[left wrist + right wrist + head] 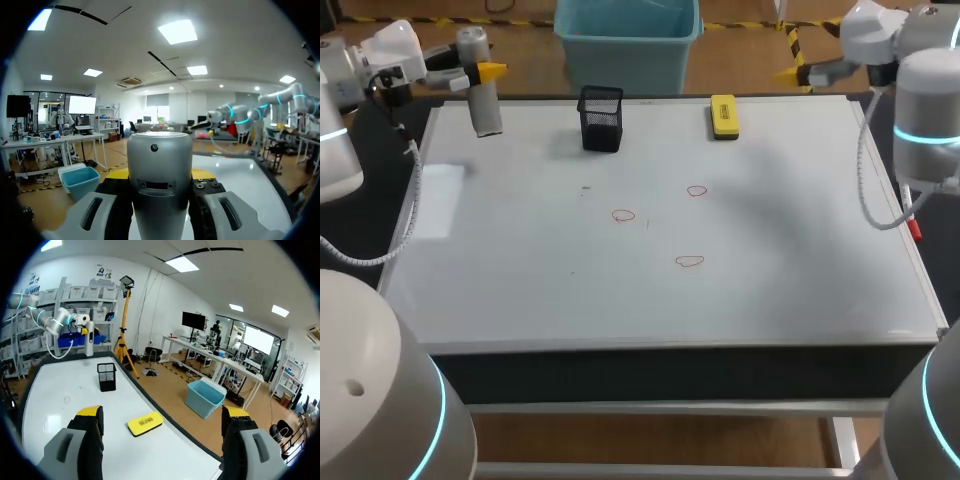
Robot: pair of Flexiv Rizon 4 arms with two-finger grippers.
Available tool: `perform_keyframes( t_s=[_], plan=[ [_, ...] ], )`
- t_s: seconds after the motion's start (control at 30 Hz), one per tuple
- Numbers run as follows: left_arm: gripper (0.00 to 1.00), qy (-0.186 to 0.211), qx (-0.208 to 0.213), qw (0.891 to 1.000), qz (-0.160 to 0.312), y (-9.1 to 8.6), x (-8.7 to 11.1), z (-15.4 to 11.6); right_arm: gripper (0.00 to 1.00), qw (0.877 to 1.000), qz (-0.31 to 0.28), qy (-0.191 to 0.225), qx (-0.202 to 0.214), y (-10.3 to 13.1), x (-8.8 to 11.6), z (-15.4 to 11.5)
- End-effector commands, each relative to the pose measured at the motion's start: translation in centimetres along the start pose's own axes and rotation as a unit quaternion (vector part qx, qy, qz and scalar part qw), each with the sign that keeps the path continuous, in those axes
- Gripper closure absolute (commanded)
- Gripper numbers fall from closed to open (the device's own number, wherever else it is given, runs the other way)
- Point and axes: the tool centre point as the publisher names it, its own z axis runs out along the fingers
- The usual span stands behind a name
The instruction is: Pick up the inspection probe, press it on each red-marked spot on the whiteboard one by one, put down the probe, pick up the eraser, and wipe off all the red marks.
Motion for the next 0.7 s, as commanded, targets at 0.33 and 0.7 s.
perform_keyframes(
  t_s=[0.33,0.7],
  plan=[
    [1.0,-0.002,0.0,1.0,0.001,-0.1,0.1,0.0,0.0,0.928,-0.153,0.297,0.168,1.1,-1.9,4.7],
    [1.0,-0.002,0.0,1.0,0.001,-0.1,0.1,0.0,0.0,0.833,-0.321,0.356,0.277,0.2,1.6,7.0]
  ],
)
